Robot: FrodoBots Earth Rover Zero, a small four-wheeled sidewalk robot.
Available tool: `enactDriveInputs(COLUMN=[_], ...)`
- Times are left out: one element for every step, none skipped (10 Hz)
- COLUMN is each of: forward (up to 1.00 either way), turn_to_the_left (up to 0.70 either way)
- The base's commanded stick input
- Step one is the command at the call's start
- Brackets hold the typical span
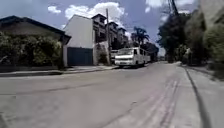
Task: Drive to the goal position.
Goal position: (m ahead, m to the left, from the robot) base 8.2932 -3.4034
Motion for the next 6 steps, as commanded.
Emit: enactDriveInputs(forward=[0.51, 0.5, 0.51, 0.56, 0.6, 0.6], turn_to_the_left=[-0.51, -0.5, -0.51, -0.56, -0.6, -0.46])
